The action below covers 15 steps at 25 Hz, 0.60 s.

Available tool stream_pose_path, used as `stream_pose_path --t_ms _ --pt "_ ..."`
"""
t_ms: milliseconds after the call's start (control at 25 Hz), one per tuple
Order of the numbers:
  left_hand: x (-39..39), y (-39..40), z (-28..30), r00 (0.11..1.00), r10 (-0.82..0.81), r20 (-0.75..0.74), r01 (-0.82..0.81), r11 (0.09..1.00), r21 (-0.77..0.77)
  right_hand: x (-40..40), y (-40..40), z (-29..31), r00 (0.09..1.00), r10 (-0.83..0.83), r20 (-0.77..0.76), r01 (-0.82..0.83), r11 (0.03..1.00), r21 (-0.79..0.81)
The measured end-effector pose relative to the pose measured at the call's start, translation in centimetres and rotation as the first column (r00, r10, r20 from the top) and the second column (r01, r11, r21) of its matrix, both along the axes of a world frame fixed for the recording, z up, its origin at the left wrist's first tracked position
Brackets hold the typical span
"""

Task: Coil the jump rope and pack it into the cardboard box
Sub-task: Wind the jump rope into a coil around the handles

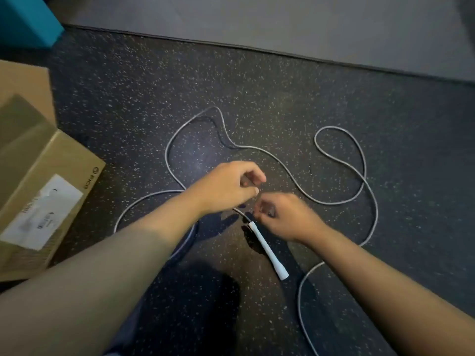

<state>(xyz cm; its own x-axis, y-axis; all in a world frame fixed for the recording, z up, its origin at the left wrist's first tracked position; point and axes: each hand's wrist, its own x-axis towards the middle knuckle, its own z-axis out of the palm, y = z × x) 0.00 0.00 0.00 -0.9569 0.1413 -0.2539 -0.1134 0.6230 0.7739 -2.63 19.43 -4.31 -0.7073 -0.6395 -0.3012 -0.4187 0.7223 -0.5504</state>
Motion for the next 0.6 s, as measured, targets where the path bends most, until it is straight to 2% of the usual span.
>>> stream_pose_path --t_ms 80,160,280,400,600 --pt "0.4 1.2 -3.3 0.998 -0.04 0.049 0.043 0.998 -0.053 1.6 0.2 -4.3 0.997 0.078 0.017 -0.08 0.972 0.222" --pt "0.5 2.1 -6.1 0.993 -0.081 0.081 0.089 0.99 -0.109 3.0 0.3 -7.5 0.992 0.125 0.034 -0.129 0.93 0.344" --pt "-0.2 2.8 -7.1 0.982 -0.152 0.112 0.17 0.97 -0.173 2.4 0.5 -7.2 0.998 0.066 -0.003 -0.061 0.934 0.352" --pt "-1.1 2.9 -5.0 0.977 -0.192 0.095 0.206 0.962 -0.177 -1.2 1.4 -1.8 0.999 0.044 -0.03 -0.033 0.95 0.312" --pt "-4.7 2.4 3.0 0.937 -0.321 -0.136 0.285 0.93 -0.231 -8.4 3.2 12.0 0.997 0.0 -0.079 0.006 0.996 0.087"
